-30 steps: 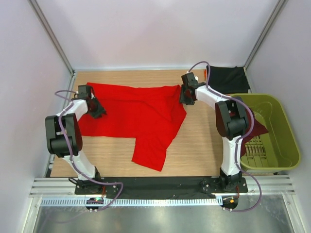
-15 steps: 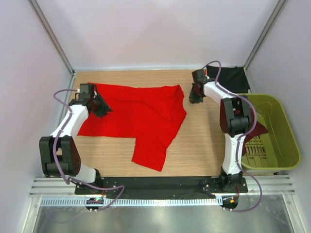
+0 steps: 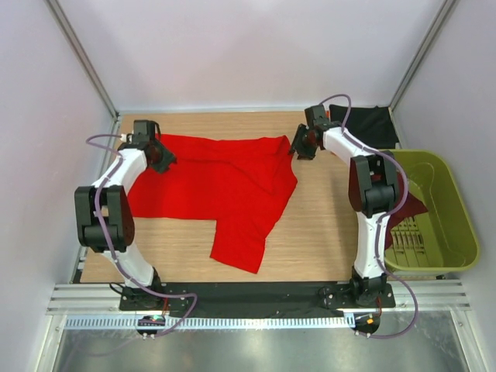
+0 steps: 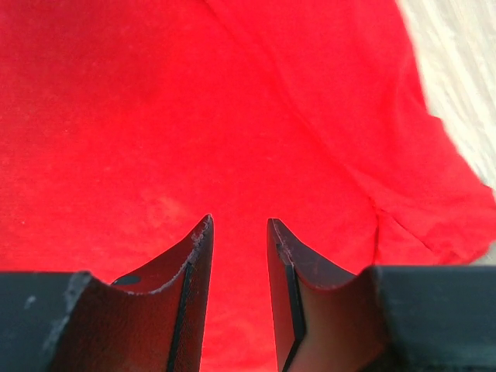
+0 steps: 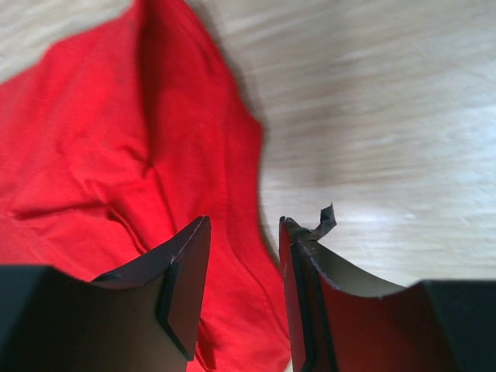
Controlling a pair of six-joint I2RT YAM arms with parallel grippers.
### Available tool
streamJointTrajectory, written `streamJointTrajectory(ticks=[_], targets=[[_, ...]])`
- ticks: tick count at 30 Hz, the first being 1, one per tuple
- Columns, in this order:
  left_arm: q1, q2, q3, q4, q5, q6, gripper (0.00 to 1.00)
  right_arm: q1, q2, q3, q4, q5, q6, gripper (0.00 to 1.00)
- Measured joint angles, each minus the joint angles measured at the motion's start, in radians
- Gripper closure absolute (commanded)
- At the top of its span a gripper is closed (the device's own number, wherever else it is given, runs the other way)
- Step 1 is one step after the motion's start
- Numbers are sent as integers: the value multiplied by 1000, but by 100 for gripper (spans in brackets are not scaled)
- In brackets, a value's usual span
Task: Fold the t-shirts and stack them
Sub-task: Fold the tshirt
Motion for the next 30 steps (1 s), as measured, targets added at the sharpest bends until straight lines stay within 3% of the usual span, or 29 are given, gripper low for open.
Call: streamJointTrajectory(ticks=[7, 10, 15, 23, 30], targets=[[0, 67, -32, 2, -46, -10, 65, 13, 88, 61, 34, -1, 16, 55], [0, 83, -71, -5, -64, -10, 65, 13, 104, 69, 37, 15, 14, 67], [6, 109, -116, -15, -77, -13, 65, 14, 108, 76, -11, 116, 5, 98], [15, 102, -130, 0, -84, -10, 64, 18, 106, 92, -67, 203, -41, 99], [16, 96, -136, 8, -79, -3, 64, 16, 77, 68, -19, 36, -40, 99]])
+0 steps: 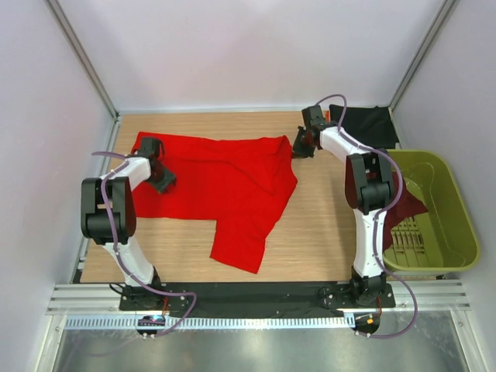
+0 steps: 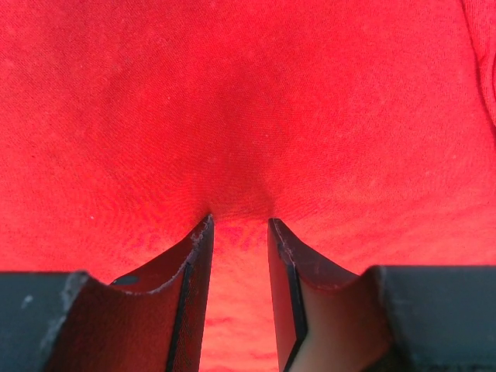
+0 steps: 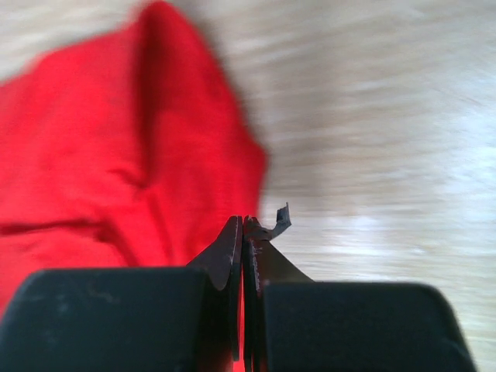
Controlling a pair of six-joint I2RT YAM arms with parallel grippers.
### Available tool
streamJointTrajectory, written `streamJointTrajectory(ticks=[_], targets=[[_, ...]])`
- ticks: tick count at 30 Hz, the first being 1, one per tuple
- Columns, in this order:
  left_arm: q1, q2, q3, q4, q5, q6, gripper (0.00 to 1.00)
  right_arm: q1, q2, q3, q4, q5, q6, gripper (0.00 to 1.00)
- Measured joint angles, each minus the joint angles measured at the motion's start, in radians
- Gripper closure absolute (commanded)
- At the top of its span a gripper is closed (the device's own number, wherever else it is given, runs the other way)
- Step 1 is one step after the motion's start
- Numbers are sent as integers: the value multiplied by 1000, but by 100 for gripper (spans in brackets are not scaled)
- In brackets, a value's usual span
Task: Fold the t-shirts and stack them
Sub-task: Fold the tshirt
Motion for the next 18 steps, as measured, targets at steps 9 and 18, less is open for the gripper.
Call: streamJointTrajectory(ticks=[9, 18], targets=[[7, 0, -2, 1, 13, 0, 64, 12, -14, -3, 105, -95, 44, 99], [7, 3, 13, -56, -13, 4, 64, 9, 28, -34, 110, -26, 39, 99]])
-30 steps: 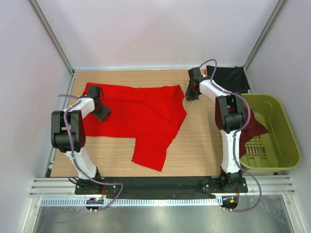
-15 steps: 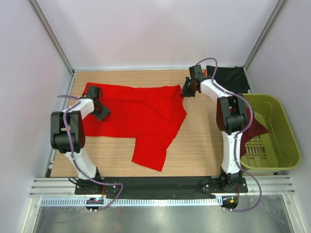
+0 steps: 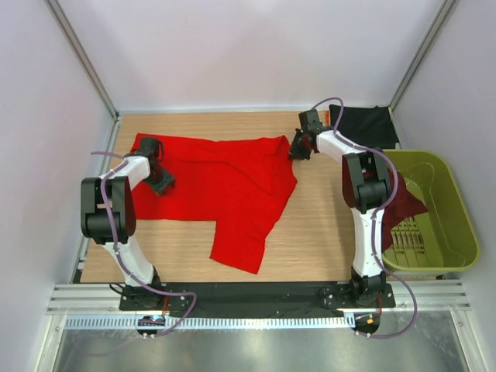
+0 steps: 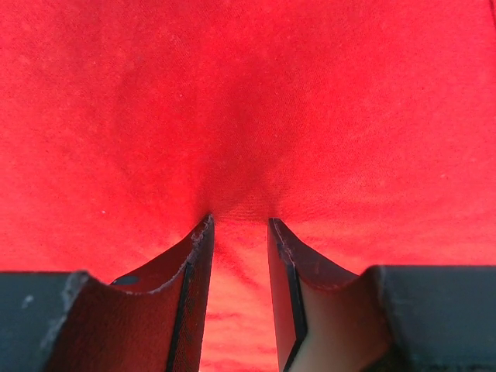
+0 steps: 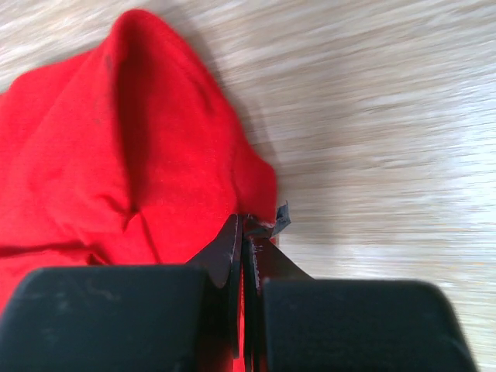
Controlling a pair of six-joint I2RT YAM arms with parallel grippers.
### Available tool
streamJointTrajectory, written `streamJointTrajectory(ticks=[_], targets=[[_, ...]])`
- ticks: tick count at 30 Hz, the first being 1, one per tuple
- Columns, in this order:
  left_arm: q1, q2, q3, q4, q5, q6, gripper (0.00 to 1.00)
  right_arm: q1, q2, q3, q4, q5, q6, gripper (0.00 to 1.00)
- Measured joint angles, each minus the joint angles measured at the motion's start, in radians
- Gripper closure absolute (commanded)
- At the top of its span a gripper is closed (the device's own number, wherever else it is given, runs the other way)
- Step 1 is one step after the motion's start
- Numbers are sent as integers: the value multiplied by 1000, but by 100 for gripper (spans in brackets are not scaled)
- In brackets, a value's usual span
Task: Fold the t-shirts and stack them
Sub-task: Fold the tshirt
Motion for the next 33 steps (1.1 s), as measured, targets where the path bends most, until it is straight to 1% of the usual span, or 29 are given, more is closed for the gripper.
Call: streamJointTrajectory(ticks=[8, 13, 14, 15, 17, 18, 21, 22, 23, 26, 33], targets=[[0, -4, -2, -21, -4, -6, 63, -4, -49, -60, -4, 121, -48, 99], [0, -8, 6, -55, 20, -7, 62, -8, -71, -82, -18, 145, -68, 98], [0, -8, 15, -72, 20, -6, 61, -9, -73, -82, -25, 144, -71, 96], [1, -9, 26, -86, 21, -7, 60, -11, -75, -82, -33, 142, -72, 92], [2, -9, 67, -116, 19, -7, 59, -15, -77, -77, -52, 130, -76, 87], [2, -9, 96, -124, 19, -7, 59, -16, -77, -69, -68, 113, -78, 82], [3, -10, 191, -119, 19, -3, 58, -18, -77, -32, -100, 60, -84, 73], [3, -10, 212, -113, 19, -3, 59, -18, -77, -17, -102, 41, -85, 68], [3, -11, 238, -101, 19, -2, 58, -16, -79, -5, -98, 20, -84, 66], [3, -11, 271, -79, 16, 2, 58, -12, -84, 14, -84, -35, -85, 61], [43, 19, 275, -76, 15, 32, 59, -4, -83, 21, -66, -133, -80, 58]])
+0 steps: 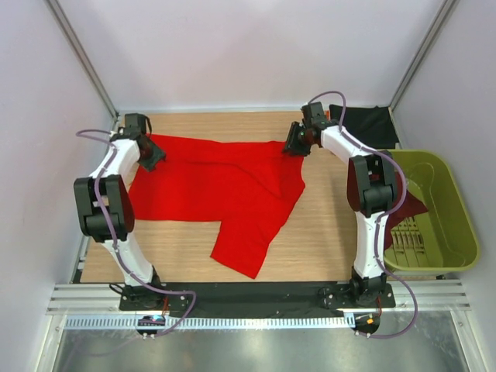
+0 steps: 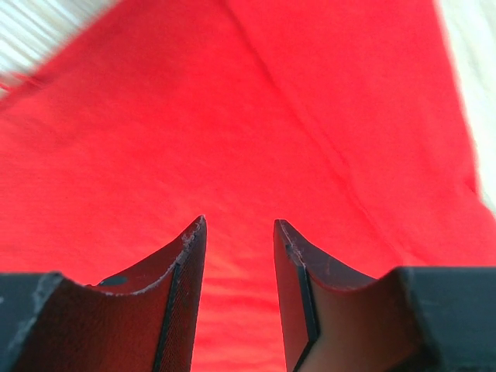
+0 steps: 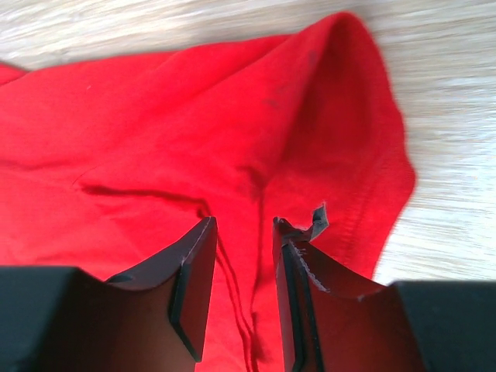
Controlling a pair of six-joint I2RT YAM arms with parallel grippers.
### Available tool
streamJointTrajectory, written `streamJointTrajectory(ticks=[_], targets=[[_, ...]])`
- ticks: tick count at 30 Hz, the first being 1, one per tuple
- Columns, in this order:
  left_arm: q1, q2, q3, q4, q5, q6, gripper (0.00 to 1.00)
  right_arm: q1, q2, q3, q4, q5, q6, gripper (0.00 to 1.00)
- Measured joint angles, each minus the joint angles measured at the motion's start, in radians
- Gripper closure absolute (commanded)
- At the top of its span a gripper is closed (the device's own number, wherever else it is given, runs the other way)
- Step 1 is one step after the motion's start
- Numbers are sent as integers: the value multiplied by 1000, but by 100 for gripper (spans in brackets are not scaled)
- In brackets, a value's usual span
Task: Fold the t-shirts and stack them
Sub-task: Fold the tshirt
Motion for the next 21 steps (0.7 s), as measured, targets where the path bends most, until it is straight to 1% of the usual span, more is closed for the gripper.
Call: streamJointTrajectory(ticks=[6, 11, 14, 15, 21], targets=[[62, 48, -1, 0, -8, 48, 60, 15, -2, -31, 10, -40, -6, 59], [90, 82, -8, 0, -16, 78, 60, 57, -7, -57, -17, -47, -33, 59], [105, 105, -8, 4, -15, 97, 67, 89, -13, -59, -29, -46, -56, 59], [109, 114, -8, 7, -15, 101, 67, 98, -14, -59, -34, -45, -65, 59], [122, 160, -7, 23, -15, 127, 67, 150, -24, -65, -89, 26, -125, 59]])
